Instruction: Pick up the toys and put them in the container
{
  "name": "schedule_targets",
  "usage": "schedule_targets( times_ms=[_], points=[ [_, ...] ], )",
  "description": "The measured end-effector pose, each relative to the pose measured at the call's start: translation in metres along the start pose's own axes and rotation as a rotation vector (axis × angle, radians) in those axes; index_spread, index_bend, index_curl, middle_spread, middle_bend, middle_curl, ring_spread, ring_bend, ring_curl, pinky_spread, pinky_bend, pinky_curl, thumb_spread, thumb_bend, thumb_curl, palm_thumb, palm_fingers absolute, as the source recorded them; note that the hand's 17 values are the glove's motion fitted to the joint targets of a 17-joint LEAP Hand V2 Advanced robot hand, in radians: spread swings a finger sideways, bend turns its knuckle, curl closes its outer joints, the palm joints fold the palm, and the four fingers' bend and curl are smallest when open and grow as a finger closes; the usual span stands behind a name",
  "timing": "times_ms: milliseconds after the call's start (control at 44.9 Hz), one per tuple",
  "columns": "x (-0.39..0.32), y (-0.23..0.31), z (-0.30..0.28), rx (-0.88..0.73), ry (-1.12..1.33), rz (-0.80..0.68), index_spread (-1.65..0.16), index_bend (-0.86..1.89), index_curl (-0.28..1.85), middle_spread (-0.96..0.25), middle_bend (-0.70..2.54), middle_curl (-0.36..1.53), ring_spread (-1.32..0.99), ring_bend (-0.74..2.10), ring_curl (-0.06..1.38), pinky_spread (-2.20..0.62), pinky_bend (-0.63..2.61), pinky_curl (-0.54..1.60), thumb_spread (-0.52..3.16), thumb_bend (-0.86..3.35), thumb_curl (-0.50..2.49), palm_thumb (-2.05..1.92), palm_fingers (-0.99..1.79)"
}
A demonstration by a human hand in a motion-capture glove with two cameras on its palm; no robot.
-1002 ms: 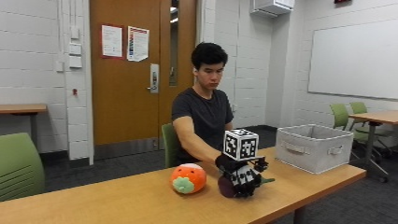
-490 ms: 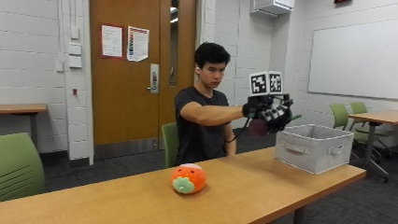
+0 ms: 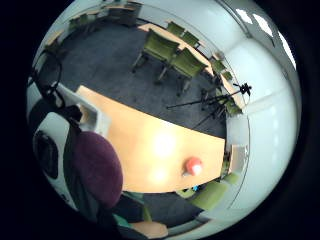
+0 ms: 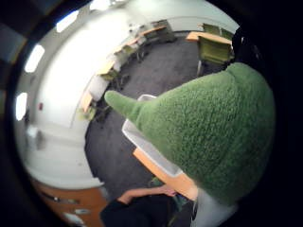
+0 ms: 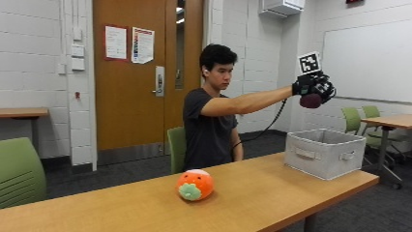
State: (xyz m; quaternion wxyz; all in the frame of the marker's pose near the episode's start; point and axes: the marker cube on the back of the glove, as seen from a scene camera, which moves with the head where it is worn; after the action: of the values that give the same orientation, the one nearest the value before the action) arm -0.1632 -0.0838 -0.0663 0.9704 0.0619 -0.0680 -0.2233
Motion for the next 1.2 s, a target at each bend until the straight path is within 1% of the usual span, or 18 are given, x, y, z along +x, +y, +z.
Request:
schedule_targets(
  times_ms=[89, 200, 290, 334, 445, 490, 512, 535, 557, 601, 668, 757, 891, 980, 1069, 1091, 1158, 1203],
  points=[
    [-0.022, -0.012, 0.018, -0.015, 0.127, -0.099, -0.46, 0.12, 0.89, -0.43, 0.73, 0.67, -0.43, 1.13, 0.45, -0.45, 0.83, 0.36, 0.66, 0.16, 0.79, 0.68, 1.06],
    [-0.083, -0.027, 0.038, -0.031, 0.105, -0.085, -0.47, 0.12, 0.91, -0.44, 0.73, 0.67, -0.43, 1.14, 0.45, -0.45, 0.83, 0.36, 0.65, 0.15, 0.82, 0.68, 1.06],
    [-0.108, -0.030, 0.048, -0.044, 0.062, -0.148, -0.47, 0.11, 0.92, -0.44, 0.73, 0.68, -0.43, 1.14, 0.45, -0.46, 0.84, 0.36, 0.65, 0.14, 0.84, 0.68, 1.05],
    [-0.111, -0.033, 0.052, -0.045, 0.046, -0.128, -0.47, 0.11, 0.93, -0.44, 0.73, 0.68, -0.43, 1.14, 0.45, -0.45, 0.84, 0.36, 0.65, 0.14, 0.85, 0.68, 1.05],
    [-0.112, -0.038, 0.066, -0.084, 0.044, 0.029, -0.48, 0.11, 0.95, -0.44, 0.74, 0.69, -0.43, 1.14, 0.45, -0.45, 0.84, 0.36, 0.65, 0.13, 0.88, 0.68, 1.04],
    [-0.119, -0.038, 0.075, -0.126, 0.049, 0.058, -0.47, 0.08, 0.94, -0.43, 0.67, 0.67, -0.43, 1.11, 0.44, -0.44, 0.90, 0.38, 0.69, 0.08, 0.86, 0.63, 0.92],
    [-0.119, -0.037, 0.079, -0.141, 0.049, 0.043, -0.46, 0.10, 0.93, -0.39, 0.55, 0.64, -0.42, 1.06, 0.43, -0.40, 0.91, 0.39, 0.82, 0.02, 0.80, 0.52, 0.66],
    [-0.119, -0.035, 0.081, -0.150, 0.043, 0.012, -0.45, 0.09, 0.93, -0.34, 0.41, 0.61, -0.37, 0.97, 0.43, -0.36, 0.98, 0.43, 0.86, -0.05, 0.75, 0.41, 0.29],
    [-0.117, -0.033, 0.083, -0.154, 0.039, -0.022, -0.43, 0.10, 0.94, -0.30, 0.38, 0.62, -0.34, 0.94, 0.46, -0.33, 1.05, 0.48, 0.89, -0.09, 0.72, 0.34, 0.14],
    [-0.107, -0.030, 0.084, -0.149, 0.084, -0.051, -0.41, 0.07, 0.90, -0.24, 0.33, 0.60, -0.28, 0.87, 0.43, -0.28, 1.10, 0.48, 0.93, -0.12, 0.67, 0.22, -0.02],
    [-0.077, -0.027, 0.082, -0.129, 0.220, 0.000, -0.40, 0.04, 0.80, -0.18, 0.31, 0.56, -0.23, 0.80, 0.36, -0.22, 1.13, 0.44, 0.96, -0.11, 0.61, 0.11, -0.03],
    [-0.064, -0.018, 0.073, -0.103, 0.147, -0.006, -0.37, 0.07, 0.72, -0.12, 0.30, 0.54, -0.20, 0.78, 0.31, -0.17, 1.15, 0.42, 1.01, -0.07, 0.55, 0.04, -0.01],
    [-0.024, 0.009, 0.057, -0.083, 0.134, -0.076, -0.35, 0.12, 0.66, -0.10, 0.34, 0.53, -0.18, 0.81, 0.30, -0.13, 1.11, 0.39, 1.05, -0.04, 0.49, 0.00, 0.04],
    [0.020, 0.028, 0.043, -0.077, 0.214, -0.017, -0.34, 0.13, 0.62, -0.09, 0.35, 0.53, -0.19, 0.84, 0.30, -0.13, 1.10, 0.38, 1.07, -0.03, 0.46, -0.01, 0.05],
    [0.055, 0.059, 0.021, -0.071, 0.121, -0.061, -0.33, 0.12, 0.59, -0.09, 0.38, 0.53, -0.22, 0.87, 0.31, -0.14, 1.07, 0.37, 1.08, -0.03, 0.43, -0.02, 0.07],
    [0.069, 0.067, 0.017, -0.069, 0.124, -0.035, -0.33, 0.12, 0.58, -0.09, 0.39, 0.54, -0.22, 0.88, 0.31, -0.14, 1.06, 0.36, 1.08, -0.04, 0.43, -0.02, 0.08],
    [0.111, 0.086, 0.006, -0.060, 0.197, 0.135, -0.33, 0.12, 0.56, -0.10, 0.42, 0.54, -0.25, 0.90, 0.31, -0.14, 1.04, 0.36, 1.09, -0.04, 0.41, -0.03, 0.09],
    [0.132, 0.102, 0.000, -0.059, 0.218, 0.186, -0.32, 0.14, 0.55, -0.10, 0.42, 0.54, -0.26, 0.91, 0.31, -0.15, 1.03, 0.35, 1.09, -0.04, 0.40, -0.02, 0.10]
  ],
)
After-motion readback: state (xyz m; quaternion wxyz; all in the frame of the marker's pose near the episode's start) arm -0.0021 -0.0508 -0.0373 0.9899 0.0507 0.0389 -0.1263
